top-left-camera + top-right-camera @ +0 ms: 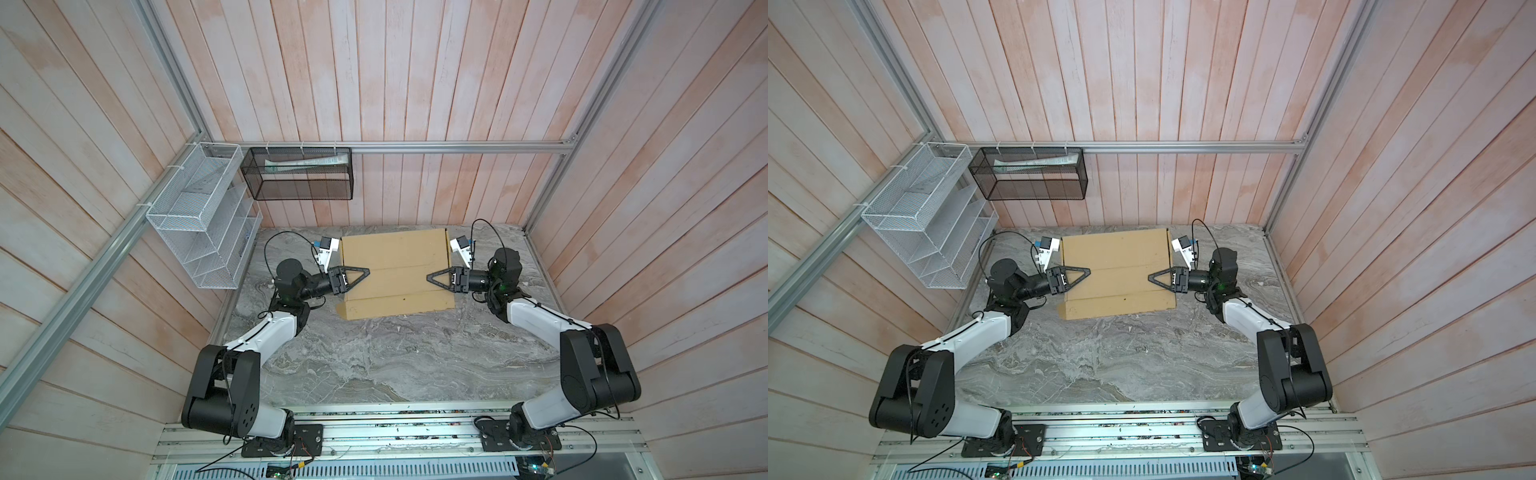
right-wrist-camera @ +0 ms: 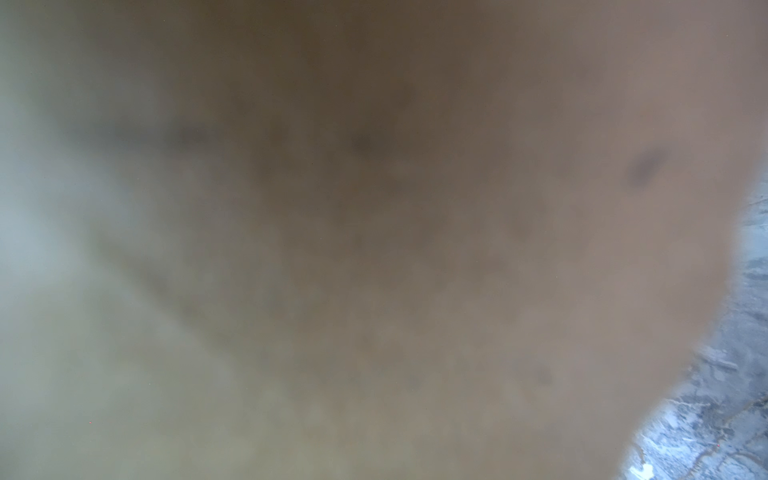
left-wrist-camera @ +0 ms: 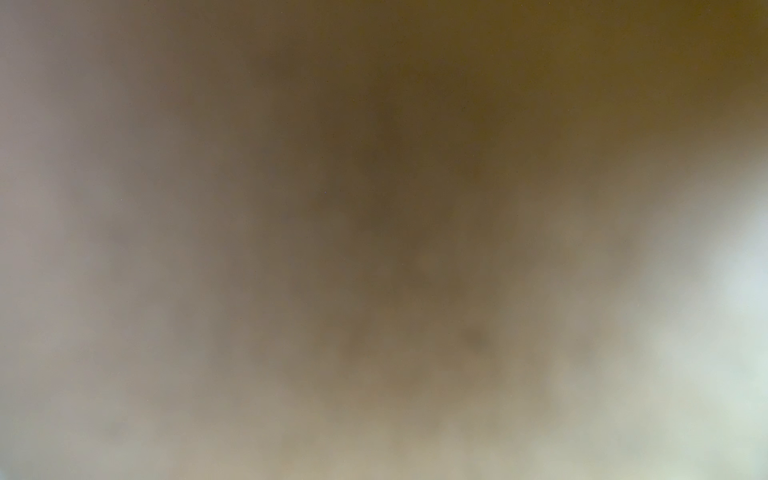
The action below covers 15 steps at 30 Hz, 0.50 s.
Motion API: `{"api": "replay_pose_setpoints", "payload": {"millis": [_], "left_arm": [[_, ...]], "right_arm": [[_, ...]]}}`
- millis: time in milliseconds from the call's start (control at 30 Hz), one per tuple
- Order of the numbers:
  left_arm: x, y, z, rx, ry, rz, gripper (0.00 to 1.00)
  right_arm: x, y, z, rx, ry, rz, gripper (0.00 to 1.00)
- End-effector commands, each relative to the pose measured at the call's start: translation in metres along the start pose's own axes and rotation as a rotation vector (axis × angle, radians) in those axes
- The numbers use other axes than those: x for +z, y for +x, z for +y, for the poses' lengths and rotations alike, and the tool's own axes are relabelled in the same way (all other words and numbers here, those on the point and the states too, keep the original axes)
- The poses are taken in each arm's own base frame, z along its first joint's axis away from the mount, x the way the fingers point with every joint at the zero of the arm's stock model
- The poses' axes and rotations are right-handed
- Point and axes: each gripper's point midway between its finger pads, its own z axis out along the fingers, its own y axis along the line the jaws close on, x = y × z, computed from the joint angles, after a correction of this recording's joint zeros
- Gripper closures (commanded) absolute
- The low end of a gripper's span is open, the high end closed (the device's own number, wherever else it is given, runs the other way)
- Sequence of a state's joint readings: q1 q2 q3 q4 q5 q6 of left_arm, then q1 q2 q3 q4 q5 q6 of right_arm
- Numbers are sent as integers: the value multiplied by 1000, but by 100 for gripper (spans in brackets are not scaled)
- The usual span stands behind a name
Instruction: Fold the paper box
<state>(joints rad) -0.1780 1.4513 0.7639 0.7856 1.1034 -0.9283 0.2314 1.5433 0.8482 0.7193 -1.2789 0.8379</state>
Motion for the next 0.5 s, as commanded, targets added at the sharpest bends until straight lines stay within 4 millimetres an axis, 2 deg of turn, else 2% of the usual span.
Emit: {"api": "replay_pose_setpoints", "payload": {"millis": [0, 367, 467], "left_arm": [[16, 9, -34, 106, 119, 66, 50], [8, -2, -29, 72, 78, 16, 54], [1, -9, -21, 48, 53, -6, 55]], "right_arm": [[18, -4, -9, 38, 43, -31, 51], [9, -5, -4, 16, 57, -50, 21], [2, -6, -5, 11, 75, -62, 18]]}}
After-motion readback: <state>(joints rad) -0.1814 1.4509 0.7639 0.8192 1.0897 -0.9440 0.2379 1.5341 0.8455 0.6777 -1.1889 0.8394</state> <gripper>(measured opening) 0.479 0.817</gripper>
